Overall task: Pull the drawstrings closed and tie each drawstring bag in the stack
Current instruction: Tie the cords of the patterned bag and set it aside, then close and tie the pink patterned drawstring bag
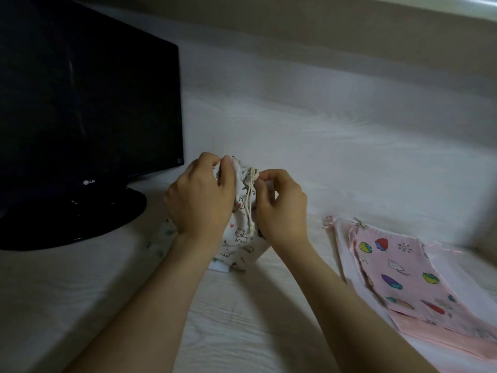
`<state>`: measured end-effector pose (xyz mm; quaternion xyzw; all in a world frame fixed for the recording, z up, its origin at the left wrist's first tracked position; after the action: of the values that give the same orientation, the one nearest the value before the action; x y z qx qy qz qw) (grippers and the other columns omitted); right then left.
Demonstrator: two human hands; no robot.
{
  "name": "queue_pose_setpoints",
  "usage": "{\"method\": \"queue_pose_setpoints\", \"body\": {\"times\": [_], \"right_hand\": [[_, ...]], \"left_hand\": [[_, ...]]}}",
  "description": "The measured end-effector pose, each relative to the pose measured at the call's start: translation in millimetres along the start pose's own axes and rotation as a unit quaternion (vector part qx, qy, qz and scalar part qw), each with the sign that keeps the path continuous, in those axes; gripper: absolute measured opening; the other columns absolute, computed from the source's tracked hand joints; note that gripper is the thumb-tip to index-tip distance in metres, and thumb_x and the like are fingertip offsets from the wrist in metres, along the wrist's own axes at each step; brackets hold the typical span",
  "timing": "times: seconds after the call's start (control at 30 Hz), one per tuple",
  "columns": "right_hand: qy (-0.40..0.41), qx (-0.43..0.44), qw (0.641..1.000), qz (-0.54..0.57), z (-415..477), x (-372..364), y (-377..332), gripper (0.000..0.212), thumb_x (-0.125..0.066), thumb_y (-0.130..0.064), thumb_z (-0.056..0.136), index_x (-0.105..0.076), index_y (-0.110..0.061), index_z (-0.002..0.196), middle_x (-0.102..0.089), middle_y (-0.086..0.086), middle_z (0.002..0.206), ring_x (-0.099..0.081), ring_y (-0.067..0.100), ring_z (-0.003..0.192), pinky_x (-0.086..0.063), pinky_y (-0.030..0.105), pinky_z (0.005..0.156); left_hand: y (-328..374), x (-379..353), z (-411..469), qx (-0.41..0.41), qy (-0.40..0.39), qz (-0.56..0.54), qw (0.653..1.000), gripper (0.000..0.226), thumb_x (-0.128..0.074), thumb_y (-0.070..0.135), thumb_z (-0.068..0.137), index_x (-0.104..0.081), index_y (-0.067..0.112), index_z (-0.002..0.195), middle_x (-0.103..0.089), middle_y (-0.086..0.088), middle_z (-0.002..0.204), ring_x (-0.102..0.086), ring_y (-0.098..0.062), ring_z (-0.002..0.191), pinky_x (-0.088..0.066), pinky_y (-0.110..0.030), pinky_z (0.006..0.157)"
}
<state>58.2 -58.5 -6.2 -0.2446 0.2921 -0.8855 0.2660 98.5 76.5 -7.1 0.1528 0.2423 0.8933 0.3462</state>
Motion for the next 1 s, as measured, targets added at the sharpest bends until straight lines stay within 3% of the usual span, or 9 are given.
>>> {"method": "queue_pose_setpoints", "body": {"times": [0.1, 0.2, 0.3, 0.37, 0.47, 0.63, 0.83, 0.93, 1.0], "right_hand": [[-0.026, -0.025, 0.999, 0.007, 3, -20, 9, 0.02, -0.052, -0.013, 0.101, -0.069, -0.019, 0.11, -0.071, -0.01, 0.078, -0.066, 0.01, 0.063, -0.053, 0.028, 0.063], [-0.107, 0.0, 0.994, -0.038, 6, -37, 15, 0.046, -0.049, -0.005, 0.093, -0.062, -0.015, 0.136, -0.075, 0.001, 0.114, -0.069, 0.016, 0.099, -0.05, 0.021, 0.084], [-0.226, -0.006, 0.97, -0.09, 1, -57, 31, 0.079, -0.043, -0.021, 0.076, -0.044, -0.013, 0.154, -0.058, 0.01, 0.147, -0.056, 0.029, 0.13, -0.04, 0.023, 0.102], [-0.256, -0.002, 0.954, -0.159, -8, -70, 47, 0.085, -0.04, -0.035, 0.077, -0.03, -0.023, 0.161, -0.043, 0.01, 0.159, -0.045, 0.037, 0.138, -0.039, 0.04, 0.112], [-0.246, 0.029, 0.926, -0.286, -15, -74, 61, 0.074, -0.054, -0.036, 0.089, -0.028, -0.032, 0.158, -0.029, 0.016, 0.162, -0.035, 0.042, 0.136, -0.04, 0.051, 0.106], [-0.199, 0.105, 0.916, -0.331, -17, -62, 54, 0.046, -0.06, -0.012, 0.085, -0.06, -0.015, 0.131, -0.043, 0.011, 0.132, -0.051, 0.034, 0.107, -0.05, 0.044, 0.084], [-0.162, 0.017, 0.954, -0.253, -10, -38, 28, 0.027, -0.05, -0.014, 0.092, -0.057, -0.013, 0.117, -0.059, 0.006, 0.11, -0.058, 0.029, 0.095, -0.044, 0.038, 0.069], [-0.176, -0.003, 0.948, -0.265, -5, -15, 22, 0.025, -0.043, -0.015, 0.094, -0.055, -0.011, 0.116, -0.055, 0.003, 0.101, -0.055, 0.027, 0.089, -0.04, 0.036, 0.068], [-0.207, -0.006, 0.926, -0.314, -7, 1, 30, 0.026, -0.047, -0.006, 0.092, -0.056, -0.012, 0.115, -0.06, 0.005, 0.102, -0.06, 0.029, 0.091, -0.044, 0.037, 0.068]], "left_hand": [[-6, 1, 4, 0.04, -0.031, 0.016, 0.999, 0.021, -0.062, 0.027, 0.095, -0.065, 0.017, 0.114, -0.071, -0.008, 0.102, -0.066, -0.034, 0.089, -0.04, -0.036, 0.068], [-15, -9, 0, -0.001, -0.086, 0.166, 0.982, 0.026, -0.066, 0.022, 0.085, -0.059, 0.021, 0.11, -0.056, -0.009, 0.122, -0.049, -0.033, 0.111, -0.032, -0.045, 0.089], [-25, -26, -9, -0.006, -0.245, 0.246, 0.938, 0.029, -0.064, 0.028, 0.093, -0.062, 0.025, 0.122, -0.051, -0.007, 0.135, -0.041, -0.033, 0.124, -0.032, -0.047, 0.099], [-34, -36, -20, 0.002, -0.357, 0.249, 0.9, 0.042, -0.054, 0.031, 0.103, -0.051, 0.022, 0.144, -0.047, -0.01, 0.151, -0.038, -0.034, 0.139, -0.033, -0.05, 0.109], [-41, -37, -29, 0.022, -0.446, 0.247, 0.86, 0.058, -0.049, 0.027, 0.106, -0.029, 0.014, 0.159, -0.037, -0.017, 0.162, -0.036, -0.038, 0.147, -0.032, -0.054, 0.119], [-40, -37, -32, 0.05, -0.51, 0.269, 0.815, 0.058, -0.051, 0.031, 0.101, -0.039, 0.015, 0.156, -0.035, -0.018, 0.162, -0.031, -0.042, 0.147, -0.028, -0.054, 0.121], [-26, -27, -20, 0.03, -0.363, 0.239, 0.9, 0.052, -0.062, 0.038, 0.092, -0.054, 0.013, 0.136, -0.048, -0.015, 0.144, -0.041, -0.036, 0.133, -0.038, -0.048, 0.107], [-13, -30, -28, -0.062, -0.294, 0.1, 0.949, 0.021, -0.06, 0.021, 0.09, -0.058, 0.012, 0.109, -0.057, -0.011, 0.117, -0.051, -0.032, 0.114, -0.042, -0.043, 0.093], [-4, -35, -38, -0.093, -0.317, -0.015, 0.944, 0.013, -0.059, 0.005, 0.084, -0.051, 0.014, 0.09, -0.054, -0.005, 0.098, -0.052, -0.025, 0.09, -0.042, -0.04, 0.075]]}}
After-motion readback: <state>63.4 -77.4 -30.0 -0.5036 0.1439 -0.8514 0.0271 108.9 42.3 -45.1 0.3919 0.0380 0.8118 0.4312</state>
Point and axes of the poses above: each hand's wrist, its own z-axis towards the middle knuckle, its own x-axis out of the back of the hand, y = z × x, the point moved 2 cm from there along z, towards the middle knuckle
